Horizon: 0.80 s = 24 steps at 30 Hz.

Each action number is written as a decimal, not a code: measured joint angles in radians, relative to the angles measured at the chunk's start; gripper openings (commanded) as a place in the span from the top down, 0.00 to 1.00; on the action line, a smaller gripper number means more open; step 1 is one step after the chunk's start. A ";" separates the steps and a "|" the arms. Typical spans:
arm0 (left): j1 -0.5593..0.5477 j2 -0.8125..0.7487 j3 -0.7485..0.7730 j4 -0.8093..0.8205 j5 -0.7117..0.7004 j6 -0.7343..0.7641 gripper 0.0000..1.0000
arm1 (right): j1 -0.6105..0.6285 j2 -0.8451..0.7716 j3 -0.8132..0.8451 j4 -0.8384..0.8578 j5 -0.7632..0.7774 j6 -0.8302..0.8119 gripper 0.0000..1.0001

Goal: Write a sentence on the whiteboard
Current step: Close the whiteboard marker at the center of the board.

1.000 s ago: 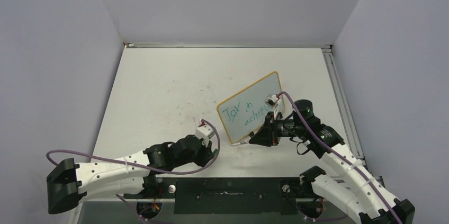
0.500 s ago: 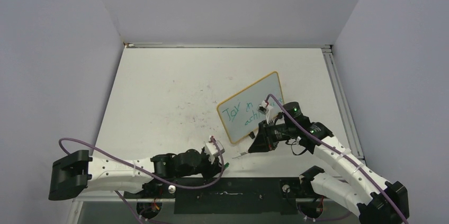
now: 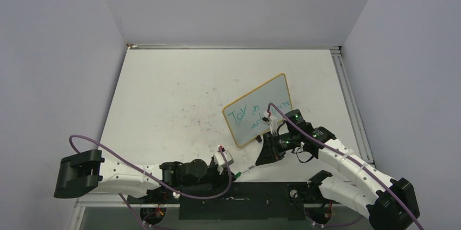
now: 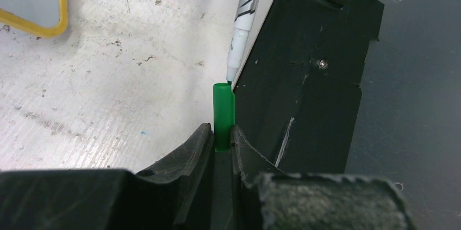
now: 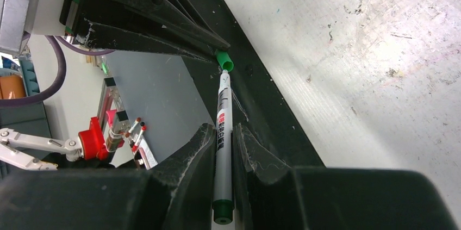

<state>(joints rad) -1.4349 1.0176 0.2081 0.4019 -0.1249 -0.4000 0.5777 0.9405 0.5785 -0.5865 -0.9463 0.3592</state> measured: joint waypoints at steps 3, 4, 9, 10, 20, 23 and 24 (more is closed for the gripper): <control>-0.005 0.000 -0.001 0.009 -0.003 0.001 1.00 | 0.002 0.000 0.000 0.000 0.000 0.001 0.95; -0.006 0.000 -0.001 0.010 -0.003 0.001 1.00 | 0.002 0.000 0.000 0.001 0.000 0.003 0.95; -0.010 -0.004 -0.002 0.012 -0.007 0.001 1.00 | 0.007 0.005 0.000 0.001 0.001 0.004 0.95; -0.011 -0.007 -0.002 0.011 -0.008 0.001 1.00 | 0.008 0.006 0.000 0.001 0.001 0.004 0.95; -0.019 -0.023 -0.008 0.004 -0.014 0.016 1.00 | 0.020 0.012 -0.003 0.017 -0.005 0.018 0.95; -0.024 -0.028 -0.008 0.000 -0.021 0.023 1.00 | 0.020 0.013 -0.004 0.025 -0.012 0.020 0.95; -0.024 -0.030 -0.008 -0.002 -0.023 0.025 1.00 | 0.020 0.014 -0.005 0.027 -0.013 0.021 0.95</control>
<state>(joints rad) -1.4593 0.9878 0.2005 0.4004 -0.1478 -0.3748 0.5980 0.9546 0.5739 -0.5591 -0.9588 0.3801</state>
